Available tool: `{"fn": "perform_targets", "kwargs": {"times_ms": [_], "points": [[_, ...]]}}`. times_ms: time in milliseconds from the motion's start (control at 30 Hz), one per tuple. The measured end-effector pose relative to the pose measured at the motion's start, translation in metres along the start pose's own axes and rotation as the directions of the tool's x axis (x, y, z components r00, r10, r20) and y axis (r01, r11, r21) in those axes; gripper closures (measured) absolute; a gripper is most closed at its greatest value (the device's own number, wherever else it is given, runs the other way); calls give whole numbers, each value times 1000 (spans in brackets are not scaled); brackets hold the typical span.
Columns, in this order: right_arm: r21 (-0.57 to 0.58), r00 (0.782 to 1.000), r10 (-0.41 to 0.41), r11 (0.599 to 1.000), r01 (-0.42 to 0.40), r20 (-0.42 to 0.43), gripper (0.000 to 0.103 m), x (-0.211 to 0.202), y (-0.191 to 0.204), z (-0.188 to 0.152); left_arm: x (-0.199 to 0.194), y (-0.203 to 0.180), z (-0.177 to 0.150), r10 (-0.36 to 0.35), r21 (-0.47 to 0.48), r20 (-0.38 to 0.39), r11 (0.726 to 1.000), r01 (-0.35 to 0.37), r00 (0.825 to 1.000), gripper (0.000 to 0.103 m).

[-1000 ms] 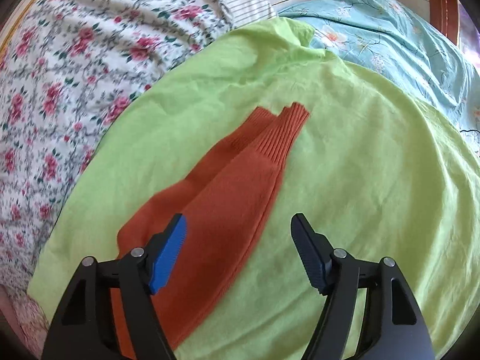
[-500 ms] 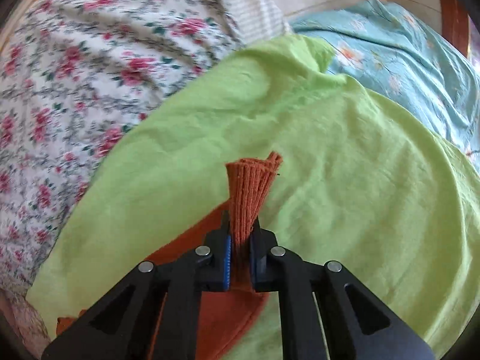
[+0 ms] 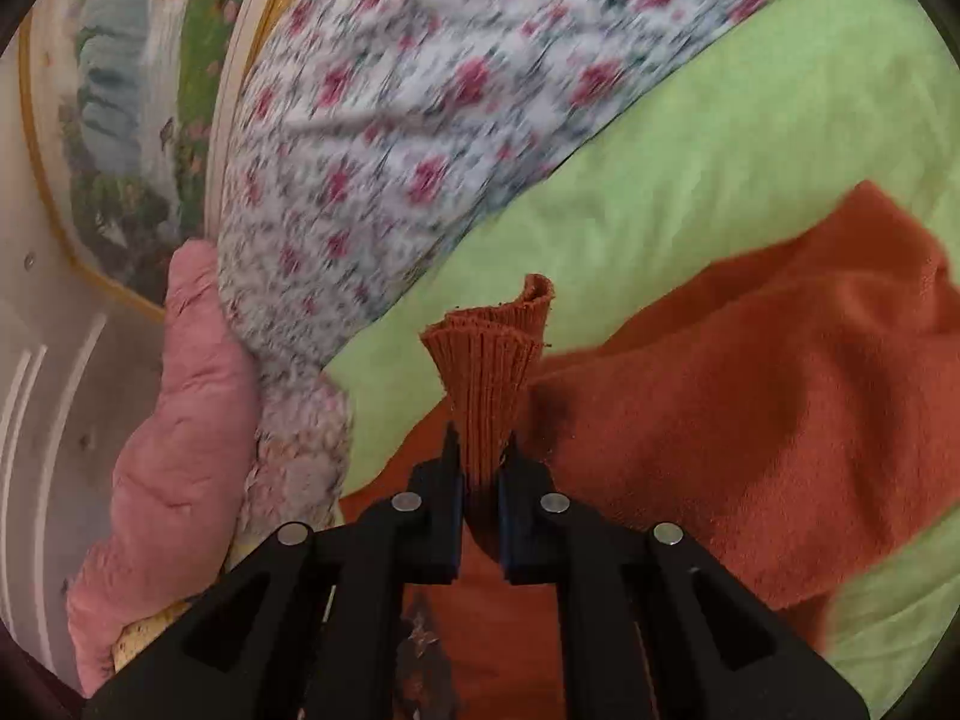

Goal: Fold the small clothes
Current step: 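Fold the held sleeve across the sweater body with the right tool, then release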

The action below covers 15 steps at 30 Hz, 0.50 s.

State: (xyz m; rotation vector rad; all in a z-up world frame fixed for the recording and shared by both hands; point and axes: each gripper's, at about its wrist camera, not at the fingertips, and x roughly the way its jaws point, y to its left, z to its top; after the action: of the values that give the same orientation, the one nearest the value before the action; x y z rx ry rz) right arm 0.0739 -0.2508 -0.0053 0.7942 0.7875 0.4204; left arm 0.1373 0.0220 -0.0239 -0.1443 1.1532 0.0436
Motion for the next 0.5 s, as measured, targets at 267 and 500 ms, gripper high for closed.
{"fn": "perform_targets", "kwargs": {"times_ms": [267, 500], "points": [[-33, 960, 90, 994, -103, -265, 93, 147, 59, -90, -18, 51, -14, -76, -79, 12, 994, 77, 997, 5], [17, 916, 77, 997, -76, -395, 71, 185, 56, -112, -3, 47, -2, -158, -53, -10, 986, 158, 987, 5]]}}
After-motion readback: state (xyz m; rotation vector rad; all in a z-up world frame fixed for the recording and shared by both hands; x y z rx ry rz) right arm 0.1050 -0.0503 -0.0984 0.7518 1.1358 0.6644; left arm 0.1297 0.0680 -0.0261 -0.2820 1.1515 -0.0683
